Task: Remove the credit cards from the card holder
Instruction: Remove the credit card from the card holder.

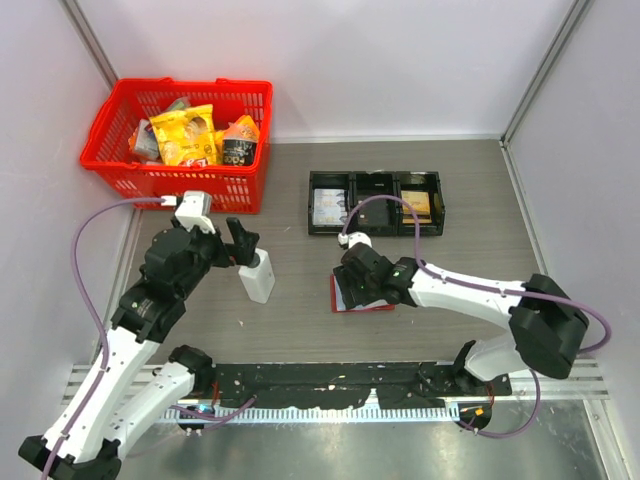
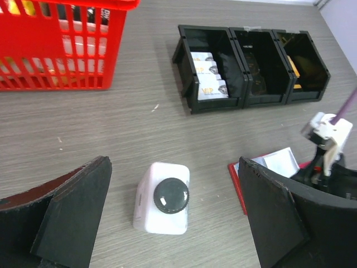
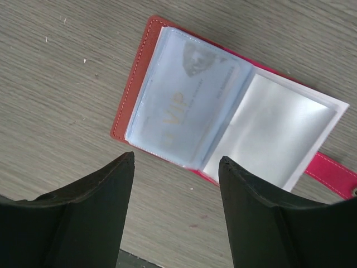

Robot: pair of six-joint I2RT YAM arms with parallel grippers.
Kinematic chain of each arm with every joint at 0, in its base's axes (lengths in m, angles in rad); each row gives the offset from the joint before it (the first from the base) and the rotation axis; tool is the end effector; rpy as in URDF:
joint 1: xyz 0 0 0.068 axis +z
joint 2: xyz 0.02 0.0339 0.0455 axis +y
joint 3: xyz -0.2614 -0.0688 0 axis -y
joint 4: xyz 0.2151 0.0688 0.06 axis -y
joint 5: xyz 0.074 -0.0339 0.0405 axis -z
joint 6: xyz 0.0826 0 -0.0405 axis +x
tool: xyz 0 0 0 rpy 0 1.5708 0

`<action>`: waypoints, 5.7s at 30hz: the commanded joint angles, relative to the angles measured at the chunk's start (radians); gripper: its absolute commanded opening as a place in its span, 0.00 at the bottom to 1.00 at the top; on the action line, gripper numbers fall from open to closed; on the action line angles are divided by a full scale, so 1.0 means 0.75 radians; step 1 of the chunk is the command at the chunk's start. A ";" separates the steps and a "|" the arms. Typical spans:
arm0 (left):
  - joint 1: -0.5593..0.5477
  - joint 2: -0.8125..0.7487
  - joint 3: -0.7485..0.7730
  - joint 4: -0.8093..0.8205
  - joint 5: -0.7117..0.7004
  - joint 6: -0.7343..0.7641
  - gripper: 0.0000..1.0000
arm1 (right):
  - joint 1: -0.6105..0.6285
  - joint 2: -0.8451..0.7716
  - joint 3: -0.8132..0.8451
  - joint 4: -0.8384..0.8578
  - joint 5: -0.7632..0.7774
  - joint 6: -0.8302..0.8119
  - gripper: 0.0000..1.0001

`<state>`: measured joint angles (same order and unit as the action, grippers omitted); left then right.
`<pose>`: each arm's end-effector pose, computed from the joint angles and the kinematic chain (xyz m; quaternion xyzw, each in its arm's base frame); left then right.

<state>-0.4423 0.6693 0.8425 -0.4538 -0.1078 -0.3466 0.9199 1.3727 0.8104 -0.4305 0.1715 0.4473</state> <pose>0.1543 -0.0633 0.3286 0.0058 0.7985 -0.1910 0.5708 0.1732 0.2042 0.1757 -0.1998 0.9342 0.1157 0.2720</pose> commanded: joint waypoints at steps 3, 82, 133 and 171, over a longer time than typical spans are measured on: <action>-0.018 0.020 0.018 0.065 0.125 -0.104 1.00 | 0.044 0.104 0.081 0.091 0.060 0.025 0.70; -0.552 1.325 0.208 0.593 0.129 -0.839 0.74 | -0.429 0.053 -0.528 0.781 -0.523 0.187 0.29; -0.572 1.341 0.075 0.809 0.369 -1.062 0.75 | -0.402 -0.349 -0.488 0.513 -0.429 0.068 0.61; -0.547 1.038 -0.027 0.480 0.080 -0.920 0.75 | -0.008 -0.006 -0.312 0.445 0.052 -0.118 0.54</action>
<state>-0.8551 1.4204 0.8127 -0.0853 -0.0666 -1.0401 0.9108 1.3426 0.5640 -0.0864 0.1684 0.3649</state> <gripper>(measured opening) 0.756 0.564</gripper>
